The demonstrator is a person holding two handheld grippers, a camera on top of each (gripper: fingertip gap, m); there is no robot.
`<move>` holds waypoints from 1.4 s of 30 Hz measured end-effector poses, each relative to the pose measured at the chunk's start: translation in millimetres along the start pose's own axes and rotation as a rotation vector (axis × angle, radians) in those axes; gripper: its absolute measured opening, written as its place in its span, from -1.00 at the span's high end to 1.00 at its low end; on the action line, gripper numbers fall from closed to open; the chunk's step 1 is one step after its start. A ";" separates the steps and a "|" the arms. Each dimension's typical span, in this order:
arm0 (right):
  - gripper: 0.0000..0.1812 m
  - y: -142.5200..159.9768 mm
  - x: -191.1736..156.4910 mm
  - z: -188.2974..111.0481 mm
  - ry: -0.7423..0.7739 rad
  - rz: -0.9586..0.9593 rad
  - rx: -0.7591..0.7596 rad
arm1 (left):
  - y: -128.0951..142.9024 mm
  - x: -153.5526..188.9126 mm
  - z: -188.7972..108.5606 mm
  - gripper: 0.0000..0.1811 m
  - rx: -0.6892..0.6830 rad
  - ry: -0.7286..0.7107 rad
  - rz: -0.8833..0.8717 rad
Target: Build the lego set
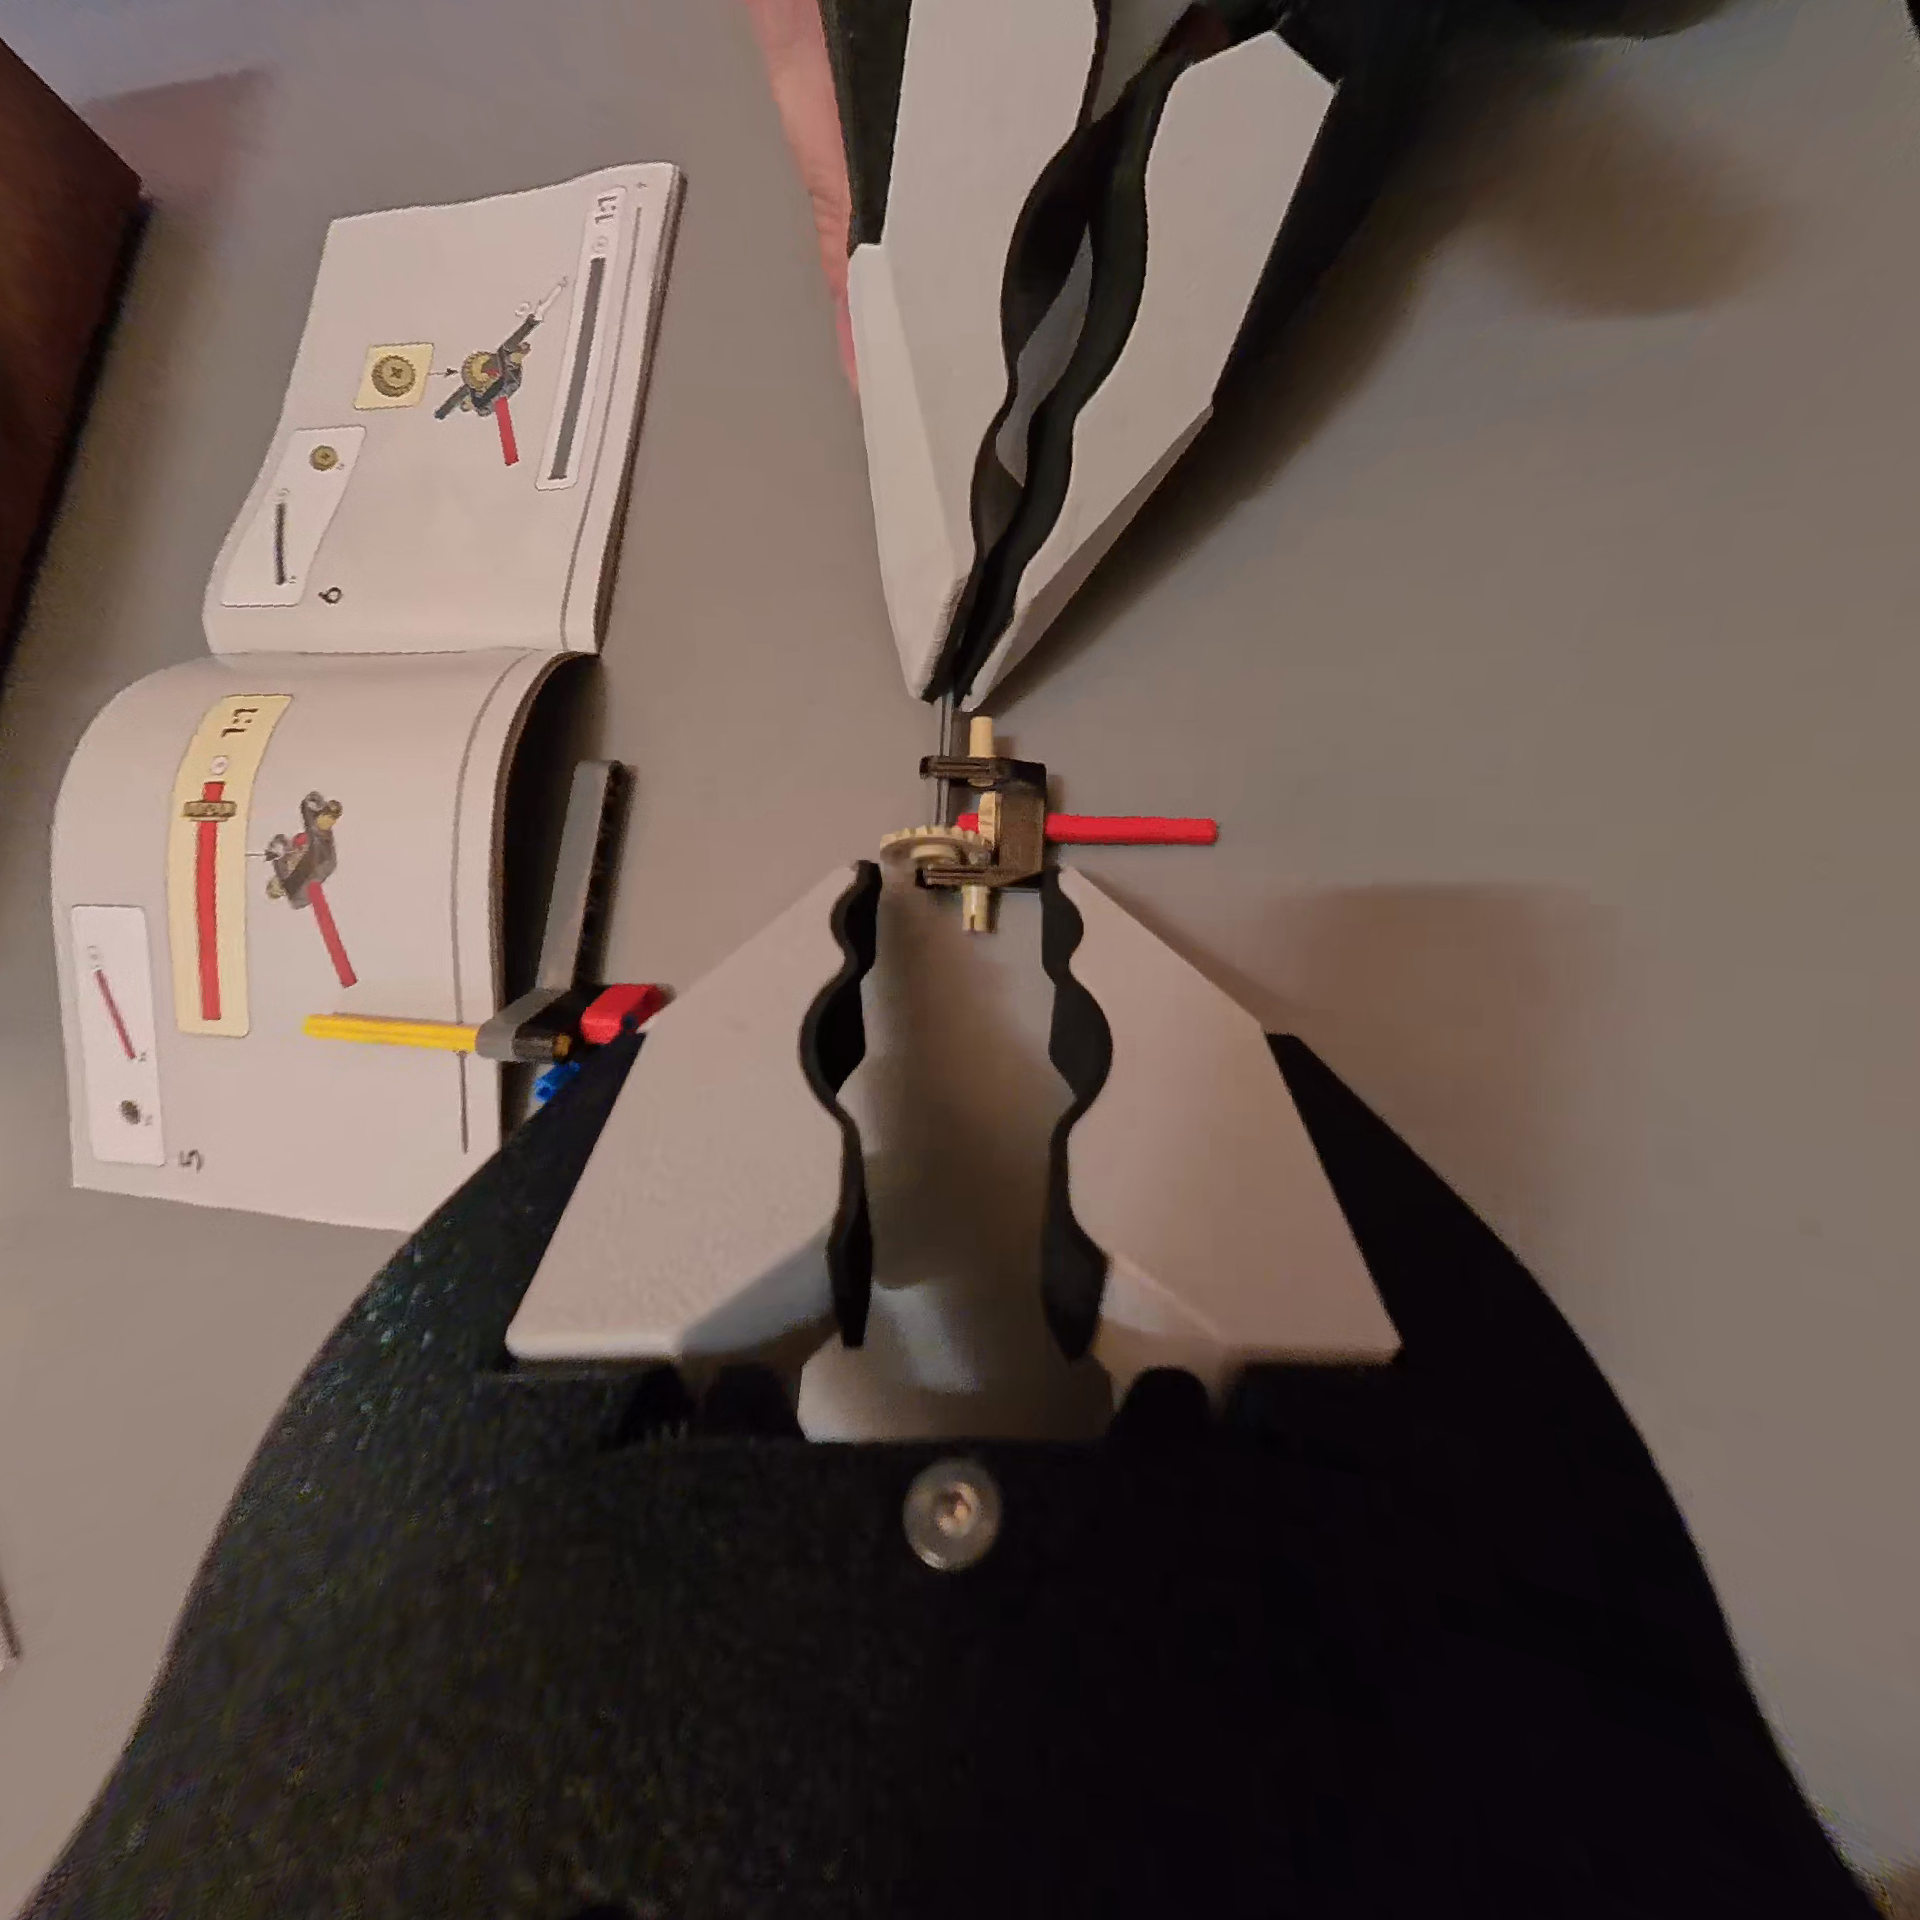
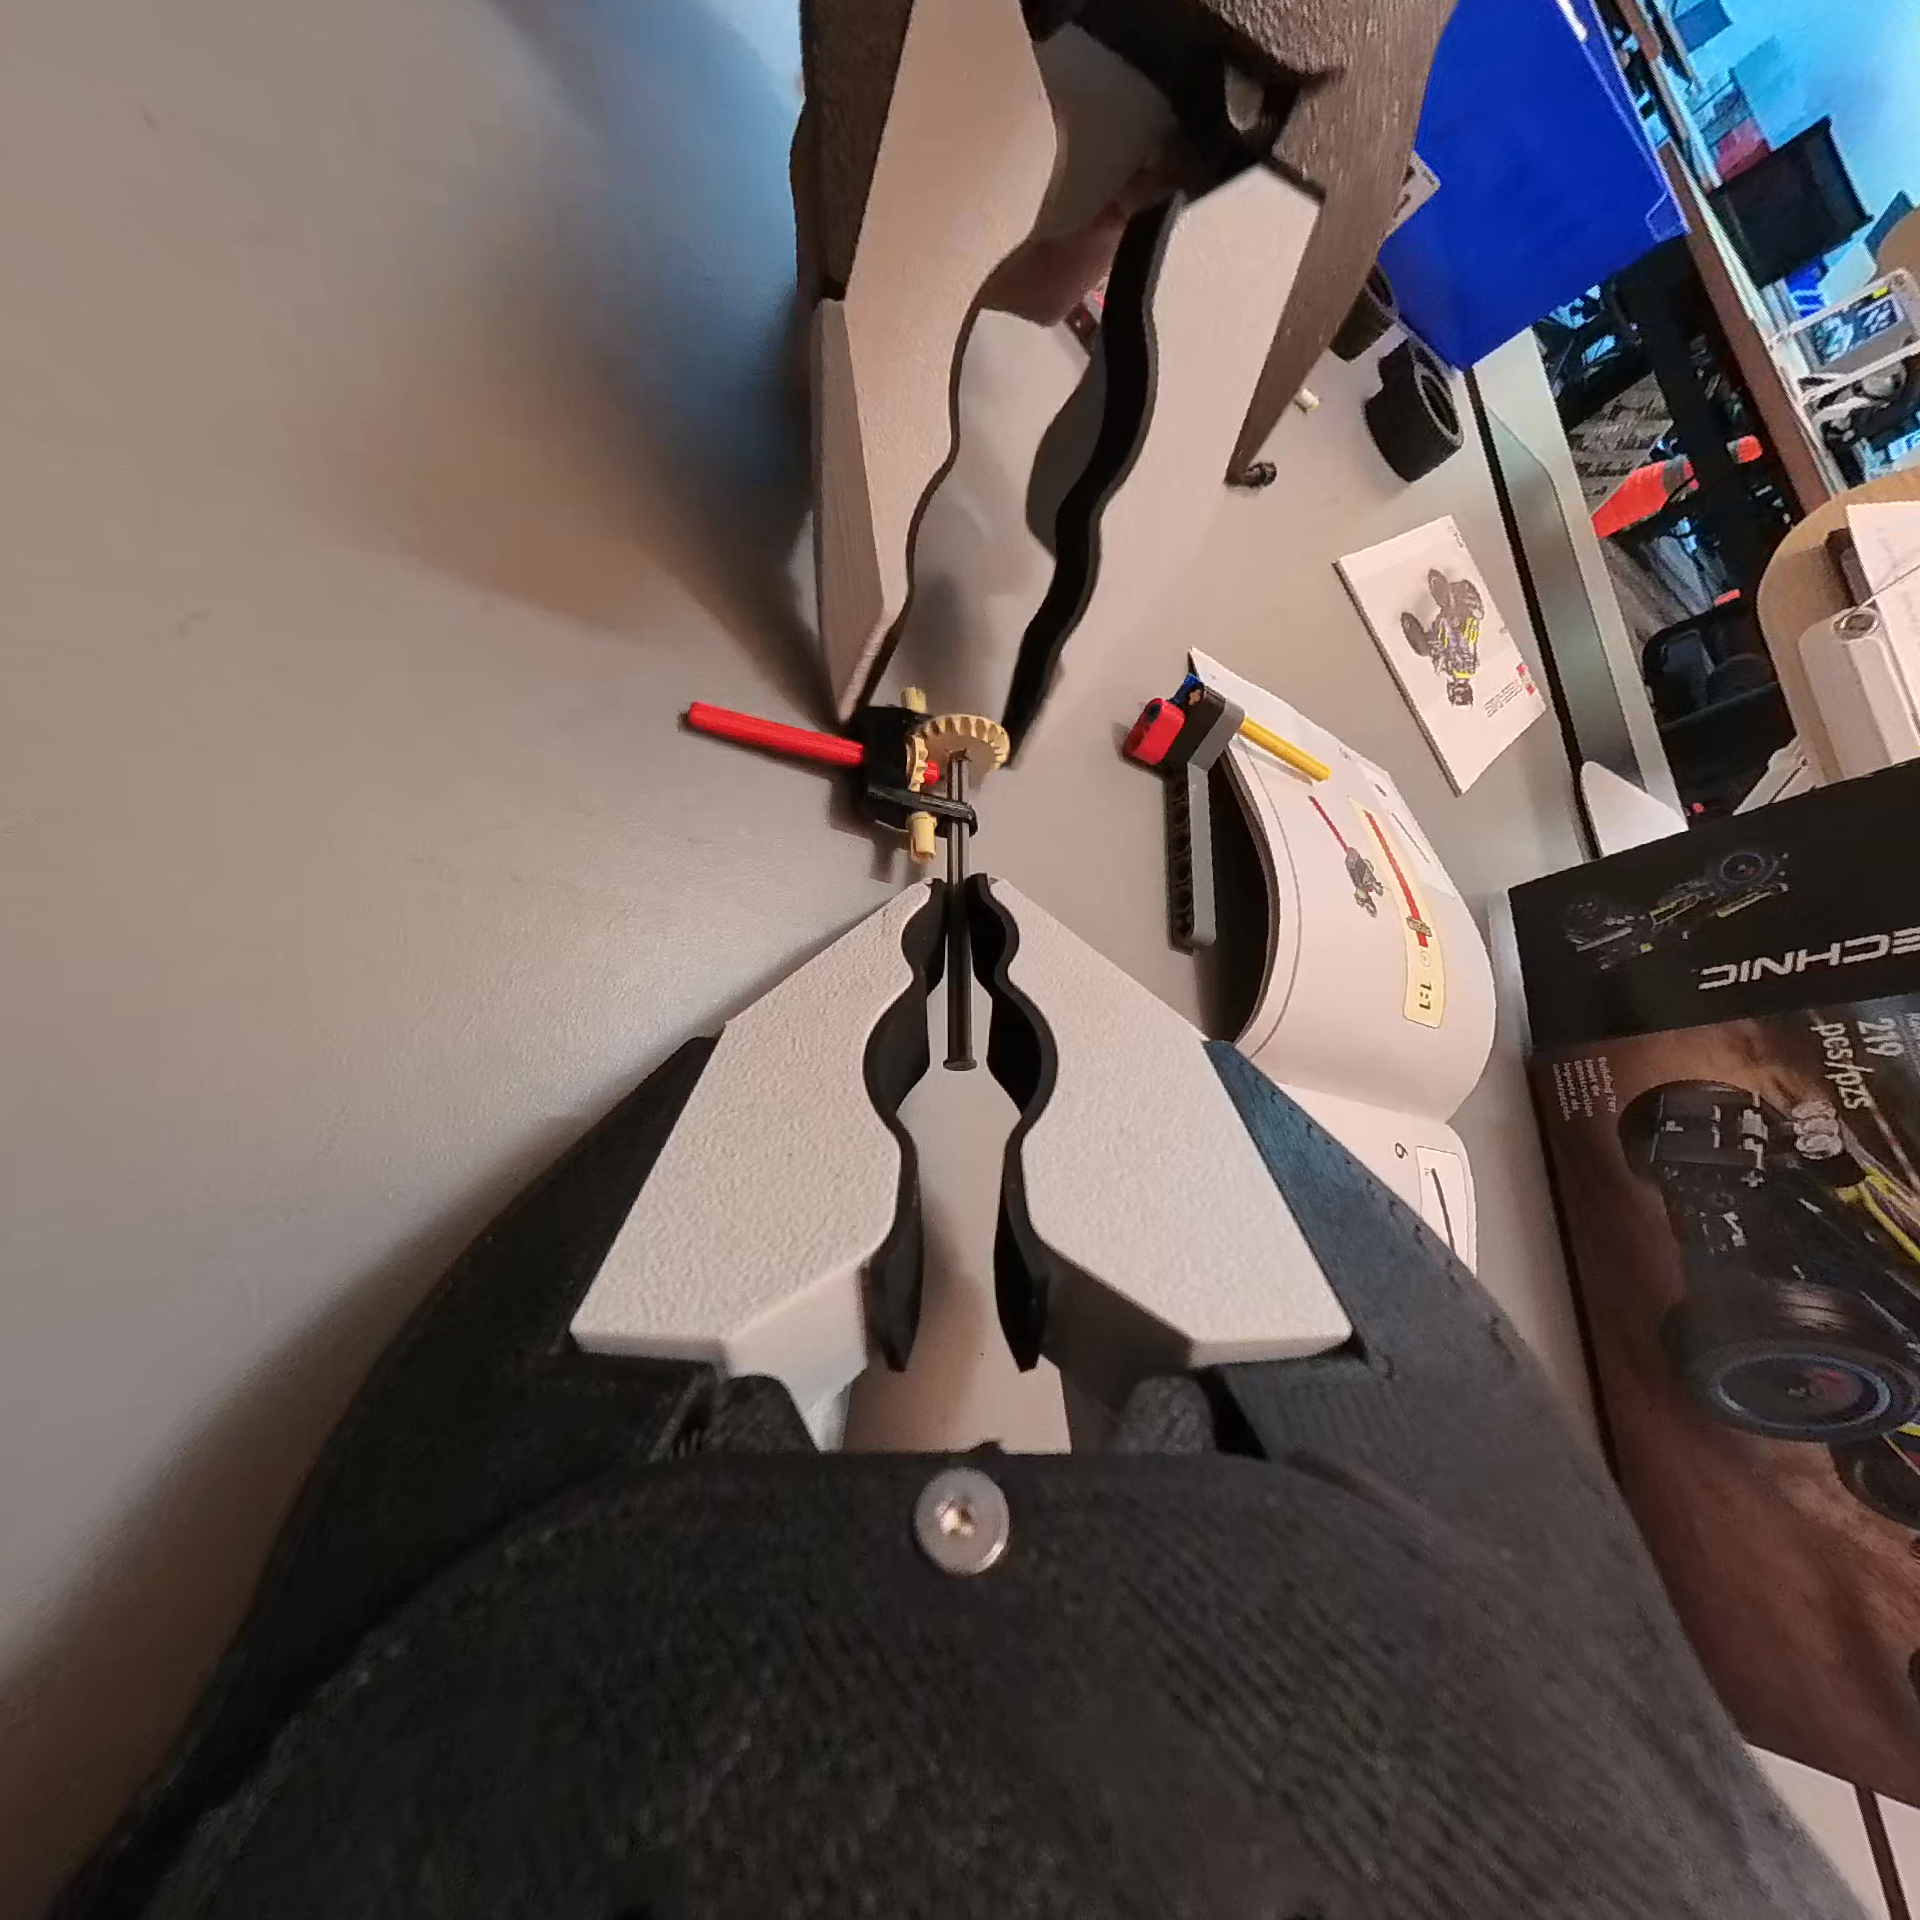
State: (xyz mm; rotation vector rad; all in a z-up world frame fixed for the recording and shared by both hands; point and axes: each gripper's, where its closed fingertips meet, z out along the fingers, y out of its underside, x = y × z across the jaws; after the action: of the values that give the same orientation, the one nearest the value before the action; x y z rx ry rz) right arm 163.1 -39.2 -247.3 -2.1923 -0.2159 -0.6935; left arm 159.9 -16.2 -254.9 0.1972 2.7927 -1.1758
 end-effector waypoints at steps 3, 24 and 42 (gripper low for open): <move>0.98 0.1 -0.2 0.3 0.001 -0.007 -0.004 | -2.3 -1.0 -2.1 0.68 0.017 -0.037 0.016; 0.98 0.7 0.9 -0.4 0.018 -0.013 -0.005 | -7.1 1.1 -12.6 0.68 0.043 -0.129 0.046; 0.98 1.7 -3.9 -7.2 0.007 0.025 -0.003 | -4.3 -21.4 14.0 0.77 -0.293 0.120 -0.040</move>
State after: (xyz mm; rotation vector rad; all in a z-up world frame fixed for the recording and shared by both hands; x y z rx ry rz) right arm 157.6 -45.4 -246.7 -2.1918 -0.1837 -0.6875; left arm 180.9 -30.8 -258.5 0.1925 3.0422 -0.7702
